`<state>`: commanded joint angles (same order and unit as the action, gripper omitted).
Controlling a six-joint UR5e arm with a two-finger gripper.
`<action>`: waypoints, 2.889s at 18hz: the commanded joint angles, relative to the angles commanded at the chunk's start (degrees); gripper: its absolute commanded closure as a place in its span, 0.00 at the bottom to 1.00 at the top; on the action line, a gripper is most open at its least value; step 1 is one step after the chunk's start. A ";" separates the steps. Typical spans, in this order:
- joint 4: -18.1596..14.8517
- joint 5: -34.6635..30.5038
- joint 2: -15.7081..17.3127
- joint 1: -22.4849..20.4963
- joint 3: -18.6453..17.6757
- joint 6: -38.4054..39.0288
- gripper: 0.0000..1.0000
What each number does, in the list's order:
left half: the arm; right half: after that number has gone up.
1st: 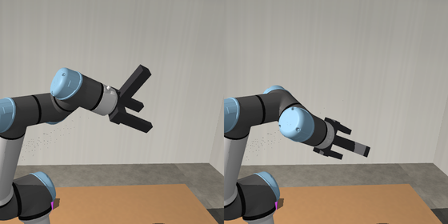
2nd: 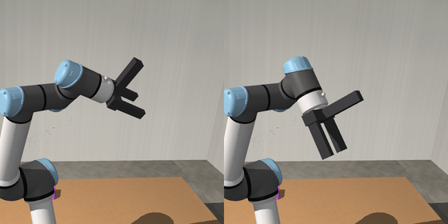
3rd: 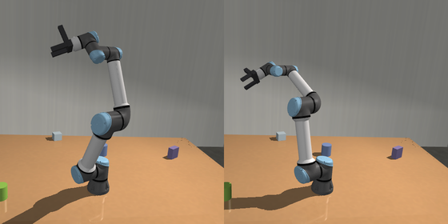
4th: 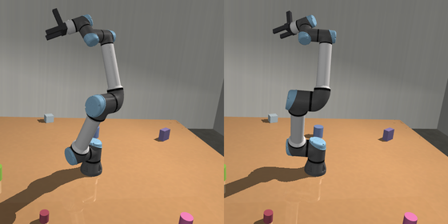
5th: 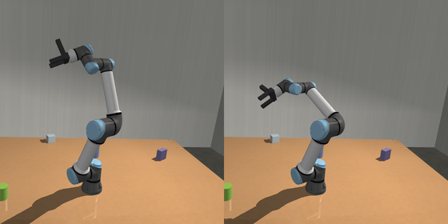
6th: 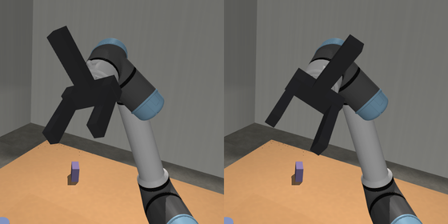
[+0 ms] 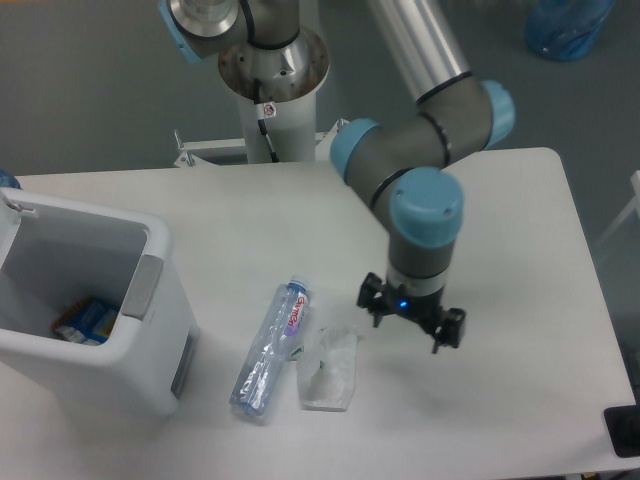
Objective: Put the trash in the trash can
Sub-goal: 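Move the gripper over the crumpled clear plastic bag and lower it, then close the gripper on the clear plastic bag, then lift the bag, carry it over the white bin and release it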
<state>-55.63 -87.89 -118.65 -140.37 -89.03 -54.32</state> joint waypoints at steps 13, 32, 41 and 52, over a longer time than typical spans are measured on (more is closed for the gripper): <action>1.67 0.53 -2.99 6.86 0.97 9.41 0.93; 1.76 19.32 4.48 2.21 3.77 13.35 1.00; 1.93 28.47 8.25 -0.60 11.60 22.59 1.00; 1.85 40.78 16.52 1.31 12.30 29.80 1.00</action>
<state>-53.79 -47.12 -102.14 -139.05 -76.73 -24.52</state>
